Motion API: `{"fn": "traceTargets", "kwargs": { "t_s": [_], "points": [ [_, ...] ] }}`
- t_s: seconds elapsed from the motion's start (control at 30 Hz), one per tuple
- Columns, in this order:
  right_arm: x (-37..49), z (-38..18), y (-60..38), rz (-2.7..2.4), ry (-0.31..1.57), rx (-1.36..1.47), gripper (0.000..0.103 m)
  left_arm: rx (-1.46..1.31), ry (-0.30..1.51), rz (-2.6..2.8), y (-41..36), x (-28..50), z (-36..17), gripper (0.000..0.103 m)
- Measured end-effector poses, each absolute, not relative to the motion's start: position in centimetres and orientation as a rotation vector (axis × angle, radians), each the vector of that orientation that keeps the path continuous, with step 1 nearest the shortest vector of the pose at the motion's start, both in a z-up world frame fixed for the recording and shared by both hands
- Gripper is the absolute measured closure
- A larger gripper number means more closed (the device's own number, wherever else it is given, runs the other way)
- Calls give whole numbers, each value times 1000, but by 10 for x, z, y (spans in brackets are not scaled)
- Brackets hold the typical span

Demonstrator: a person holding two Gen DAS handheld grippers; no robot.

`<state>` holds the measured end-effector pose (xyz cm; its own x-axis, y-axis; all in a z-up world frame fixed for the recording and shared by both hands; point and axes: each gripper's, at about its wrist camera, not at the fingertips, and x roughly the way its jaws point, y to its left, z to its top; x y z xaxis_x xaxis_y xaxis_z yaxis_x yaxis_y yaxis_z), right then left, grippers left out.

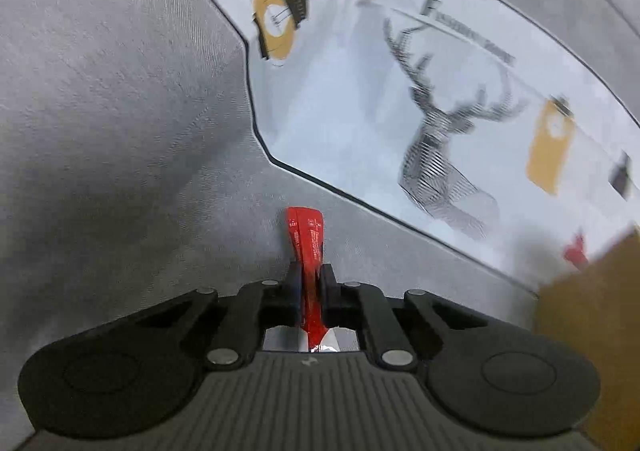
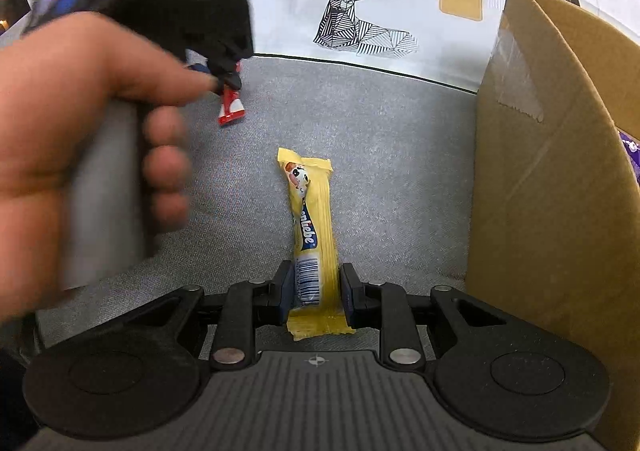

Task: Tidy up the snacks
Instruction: 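Grasp the yellow wafer bar with the right tool while the left tool grasps the red stick, then lift the red stick and yellow wafer bar and carry both over the box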

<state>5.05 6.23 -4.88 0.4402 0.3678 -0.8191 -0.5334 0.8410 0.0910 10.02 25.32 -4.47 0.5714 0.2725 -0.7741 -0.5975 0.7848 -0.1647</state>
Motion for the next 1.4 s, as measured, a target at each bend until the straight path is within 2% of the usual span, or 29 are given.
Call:
{"fn": "traceTargets", "kwargs": {
  "t_s": [0.13, 0.47, 1.03, 1.4],
  "points": [
    [51, -46, 61, 566, 961, -174, 76, -293, 832, 493, 236, 77, -31, 95],
    [49, -38, 60, 559, 964, -142, 76, -250, 912, 442, 218, 27, -26, 94],
    [55, -46, 59, 584, 967, -161, 72, -447, 1048, 375, 227, 43, -57, 91],
    [56, -45, 63, 617, 966, -165, 71, -359, 1088, 372, 216, 48, -61, 85]
  ]
}}
